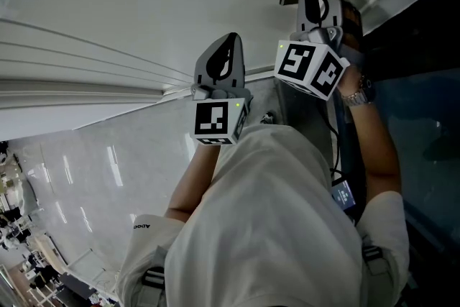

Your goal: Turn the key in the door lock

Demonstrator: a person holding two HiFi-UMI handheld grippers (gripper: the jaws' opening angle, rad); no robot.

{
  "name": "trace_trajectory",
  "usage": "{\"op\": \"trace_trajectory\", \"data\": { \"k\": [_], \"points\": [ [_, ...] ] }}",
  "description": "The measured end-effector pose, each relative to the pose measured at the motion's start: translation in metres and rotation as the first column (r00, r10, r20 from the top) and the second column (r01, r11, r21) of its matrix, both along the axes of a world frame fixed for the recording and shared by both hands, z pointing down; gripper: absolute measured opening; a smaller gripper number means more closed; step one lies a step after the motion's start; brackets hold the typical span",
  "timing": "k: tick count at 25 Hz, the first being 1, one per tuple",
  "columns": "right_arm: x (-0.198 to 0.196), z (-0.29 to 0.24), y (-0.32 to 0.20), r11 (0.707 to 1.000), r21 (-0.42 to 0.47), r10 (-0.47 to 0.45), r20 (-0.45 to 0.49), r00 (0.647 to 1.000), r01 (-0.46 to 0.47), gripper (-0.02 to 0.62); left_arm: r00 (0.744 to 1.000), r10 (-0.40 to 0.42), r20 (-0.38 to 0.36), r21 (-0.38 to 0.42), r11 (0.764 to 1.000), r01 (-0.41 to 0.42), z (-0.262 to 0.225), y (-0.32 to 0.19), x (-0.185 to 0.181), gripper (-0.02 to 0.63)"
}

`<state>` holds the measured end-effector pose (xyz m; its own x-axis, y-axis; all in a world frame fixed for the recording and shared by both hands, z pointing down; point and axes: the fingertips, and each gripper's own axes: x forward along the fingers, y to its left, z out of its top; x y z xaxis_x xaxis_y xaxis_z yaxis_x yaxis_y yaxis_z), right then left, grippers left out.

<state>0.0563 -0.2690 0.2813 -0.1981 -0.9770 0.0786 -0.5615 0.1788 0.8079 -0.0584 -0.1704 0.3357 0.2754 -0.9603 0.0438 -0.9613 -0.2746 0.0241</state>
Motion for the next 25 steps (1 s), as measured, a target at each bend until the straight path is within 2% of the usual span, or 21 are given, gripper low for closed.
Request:
{"op": "trace_trajectory", "data": {
  "k": [7,11,14,19,21,23,25],
  "points": [
    [0.0032,-0.0016,-0.0026,0.997,-0.078,0.028,0.237,0.971,-0.01,0.012,1.0,-0.003,0.0,-0.002,1.0,0.003,0.0019,-0.0055,0.0023,0.006],
    [0.0039,-0.004,-0.0019,0.994,-0.112,0.039,0.364,0.931,0.003,0.011,1.0,-0.002,-0.001,-0.001,1.0,0.002,0.0003,-0.0063,0.0059,0.006],
    [0.0037,-0.0051,-0.0027,0.989,-0.144,0.038,0.475,0.879,0.035,0.011,1.0,0.005,0.004,-0.007,1.0,-0.005,0.0012,-0.0059,0.0083,0.006],
    [0.0074,-0.0024,-0.0046,0.967,-0.228,0.069,0.668,0.741,0.116,0.012,1.0,0.005,0.006,-0.004,1.0,-0.005,0.0003,-0.0061,0.0081,0.006],
    [0.0089,-0.0012,-0.0058,0.954,-0.254,0.084,0.737,0.671,0.16,0.012,1.0,0.001,0.008,-0.008,1.0,-0.001,0.0019,-0.0063,0.0066,0.006],
    [0.0094,-0.0006,-0.0061,0.935,-0.28,0.106,0.809,0.578,0.219,0.012,1.0,0.002,0.012,-0.013,1.0,-0.002,0.0041,-0.0055,0.0059,0.006],
    [0.0098,-0.0001,-0.0062,0.908,-0.299,0.14,0.876,0.461,0.293,0.012,1.0,0.005,0.012,-0.012,1.0,-0.004,0.0035,-0.005,0.0067,0.006]
  ]
}}
